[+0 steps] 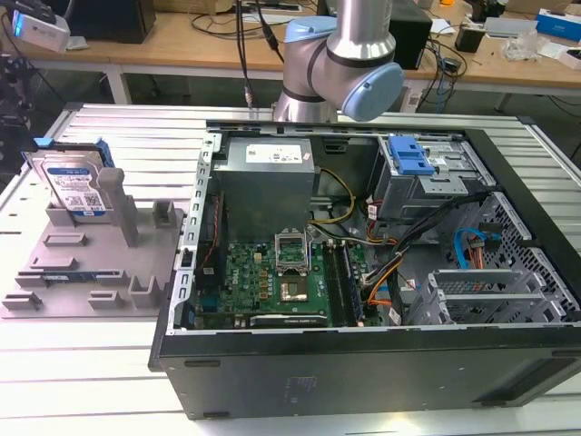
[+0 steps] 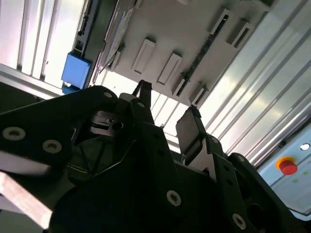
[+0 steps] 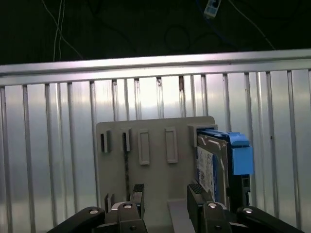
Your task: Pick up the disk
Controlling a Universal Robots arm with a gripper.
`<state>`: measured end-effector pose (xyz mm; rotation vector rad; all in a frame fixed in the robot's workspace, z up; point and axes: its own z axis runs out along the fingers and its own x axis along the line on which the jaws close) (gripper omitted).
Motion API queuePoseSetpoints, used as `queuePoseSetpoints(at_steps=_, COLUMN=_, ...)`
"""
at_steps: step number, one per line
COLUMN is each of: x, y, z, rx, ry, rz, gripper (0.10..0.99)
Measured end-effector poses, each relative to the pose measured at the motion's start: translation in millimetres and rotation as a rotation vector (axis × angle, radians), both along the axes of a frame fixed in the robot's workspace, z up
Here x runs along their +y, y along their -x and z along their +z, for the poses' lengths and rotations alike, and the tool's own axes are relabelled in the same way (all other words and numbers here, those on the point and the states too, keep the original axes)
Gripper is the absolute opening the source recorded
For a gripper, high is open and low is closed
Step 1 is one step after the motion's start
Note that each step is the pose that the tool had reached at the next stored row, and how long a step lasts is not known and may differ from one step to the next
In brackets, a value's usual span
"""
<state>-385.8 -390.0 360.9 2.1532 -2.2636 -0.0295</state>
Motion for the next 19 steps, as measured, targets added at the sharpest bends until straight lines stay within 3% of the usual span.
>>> queuePoseSetpoints(at_steps=2, x=1.9, y=-1.7, z=-0.8, rx=-0.0065, ry=0.000, rz=0.012, gripper=0.482)
queuePoseSetpoints(at_steps=4, x=3.7, y=-2.4, z=-1.5, rx=-0.0099, ry=0.000, rz=0.020, gripper=0.482)
queuePoseSetpoints(at_steps=8, x=6.1, y=-2.3, z=-1.7, rx=-0.0101, ry=0.004, rz=0.025, gripper=0.482)
queuePoseSetpoints(at_steps=10, x=14.8, y=-0.4, z=-2.0, rx=-0.0101, ry=0.004, rz=0.025, gripper=0.482)
queuePoseSetpoints(at_steps=13, x=33.6, y=6.4, z=-2.7, rx=-0.0101, ry=0.005, rz=0.025, gripper=0.482)
queuePoseSetpoints(at_steps=19, x=54.0, y=17.1, z=-3.7, rx=-0.0101, ry=0.007, rz=0.028, gripper=0.482)
